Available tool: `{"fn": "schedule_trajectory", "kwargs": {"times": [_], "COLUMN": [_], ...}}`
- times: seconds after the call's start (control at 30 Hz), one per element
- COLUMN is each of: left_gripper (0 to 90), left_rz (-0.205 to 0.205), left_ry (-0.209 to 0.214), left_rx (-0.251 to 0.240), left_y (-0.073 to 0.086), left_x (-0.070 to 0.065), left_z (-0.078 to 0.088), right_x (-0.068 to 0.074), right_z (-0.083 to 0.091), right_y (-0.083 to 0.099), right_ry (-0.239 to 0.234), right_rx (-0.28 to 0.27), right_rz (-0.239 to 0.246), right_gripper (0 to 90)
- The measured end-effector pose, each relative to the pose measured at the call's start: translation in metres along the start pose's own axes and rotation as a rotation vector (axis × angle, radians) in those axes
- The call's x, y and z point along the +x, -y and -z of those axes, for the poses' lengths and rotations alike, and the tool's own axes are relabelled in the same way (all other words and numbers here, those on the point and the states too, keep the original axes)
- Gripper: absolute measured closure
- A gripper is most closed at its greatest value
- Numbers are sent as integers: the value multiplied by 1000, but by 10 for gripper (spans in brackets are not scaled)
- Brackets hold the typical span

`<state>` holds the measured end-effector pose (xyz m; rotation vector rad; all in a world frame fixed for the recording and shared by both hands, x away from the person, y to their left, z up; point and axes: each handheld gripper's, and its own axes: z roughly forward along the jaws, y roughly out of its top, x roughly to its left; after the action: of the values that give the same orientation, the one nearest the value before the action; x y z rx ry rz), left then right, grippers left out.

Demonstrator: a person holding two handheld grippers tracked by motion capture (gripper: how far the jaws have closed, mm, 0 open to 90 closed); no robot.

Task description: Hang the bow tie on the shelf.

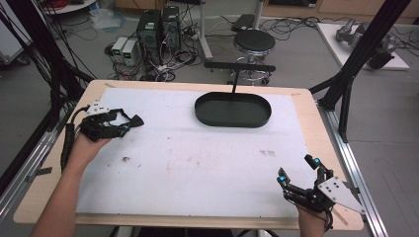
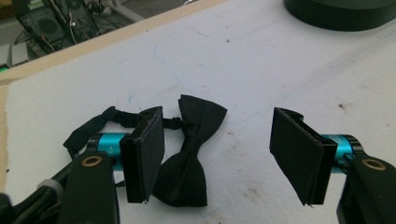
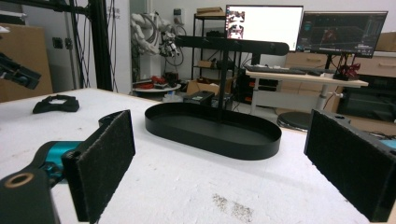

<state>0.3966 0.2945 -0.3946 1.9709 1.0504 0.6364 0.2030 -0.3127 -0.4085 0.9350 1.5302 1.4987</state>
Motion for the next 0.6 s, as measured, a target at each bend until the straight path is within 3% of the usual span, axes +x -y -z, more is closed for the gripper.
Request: {"fn": "schedule_trajectory", "kwargs": {"times": [0.13,0.23,0.3,0.37,0.6], "left_gripper": [386,428,458,464,531], "left_rz": [-1,-2,5,3,4], "left_ry": [12,8,16,15,27], "left_rx": [63,77,127,146,157], "left_y": [0,2,7,9,13], "left_x": [5,6,9,10,13], "left_z": [-17,-23,-33,-36,-44], "right_x": [0,0,0,-1,-3], "right_z": [-1,0,1,2,3], "right_y": [2,3,4,4,7], "right_ry": [-5,-8,-6,-7,-3], "right_rx": [11,14,16,15,21], "right_rz": [-10,-7,-8,-8,-18], "right_gripper": [77,77,77,77,77]}}
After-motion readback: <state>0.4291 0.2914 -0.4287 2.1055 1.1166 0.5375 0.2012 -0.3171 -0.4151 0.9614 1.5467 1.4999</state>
